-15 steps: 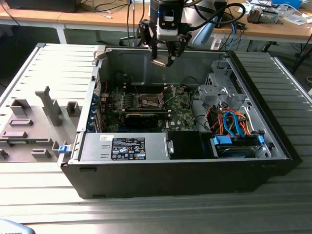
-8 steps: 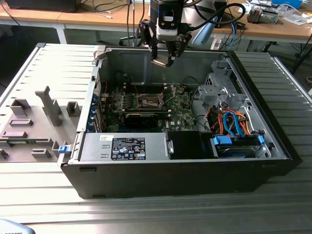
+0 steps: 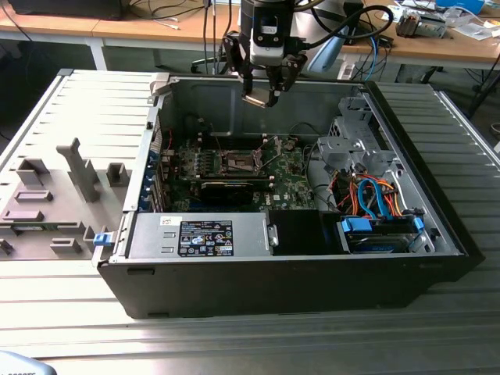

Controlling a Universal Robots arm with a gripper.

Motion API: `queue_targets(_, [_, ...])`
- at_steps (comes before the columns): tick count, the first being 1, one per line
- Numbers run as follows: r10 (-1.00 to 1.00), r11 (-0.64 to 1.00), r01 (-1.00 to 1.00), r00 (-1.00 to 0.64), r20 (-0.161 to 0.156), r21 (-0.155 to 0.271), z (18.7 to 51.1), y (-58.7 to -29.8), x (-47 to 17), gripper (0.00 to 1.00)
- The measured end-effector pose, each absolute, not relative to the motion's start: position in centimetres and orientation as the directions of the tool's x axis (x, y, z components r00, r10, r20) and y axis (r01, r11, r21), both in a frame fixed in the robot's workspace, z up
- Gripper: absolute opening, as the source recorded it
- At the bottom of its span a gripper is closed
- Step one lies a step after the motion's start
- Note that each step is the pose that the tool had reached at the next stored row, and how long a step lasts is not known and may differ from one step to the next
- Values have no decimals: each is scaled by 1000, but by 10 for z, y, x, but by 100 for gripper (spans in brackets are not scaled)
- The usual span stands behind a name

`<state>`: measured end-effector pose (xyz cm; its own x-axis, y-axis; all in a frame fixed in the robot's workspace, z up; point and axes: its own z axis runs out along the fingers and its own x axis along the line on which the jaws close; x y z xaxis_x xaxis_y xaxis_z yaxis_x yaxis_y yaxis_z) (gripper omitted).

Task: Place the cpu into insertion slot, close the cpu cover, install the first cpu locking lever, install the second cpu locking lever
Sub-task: 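Place the cpu into insertion slot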

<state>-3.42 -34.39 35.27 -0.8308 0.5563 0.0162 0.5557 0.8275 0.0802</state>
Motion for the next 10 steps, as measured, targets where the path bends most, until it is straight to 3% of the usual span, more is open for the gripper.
queue_targets(10, [567, 820, 566, -824, 16, 80, 353, -344, -34, 55])
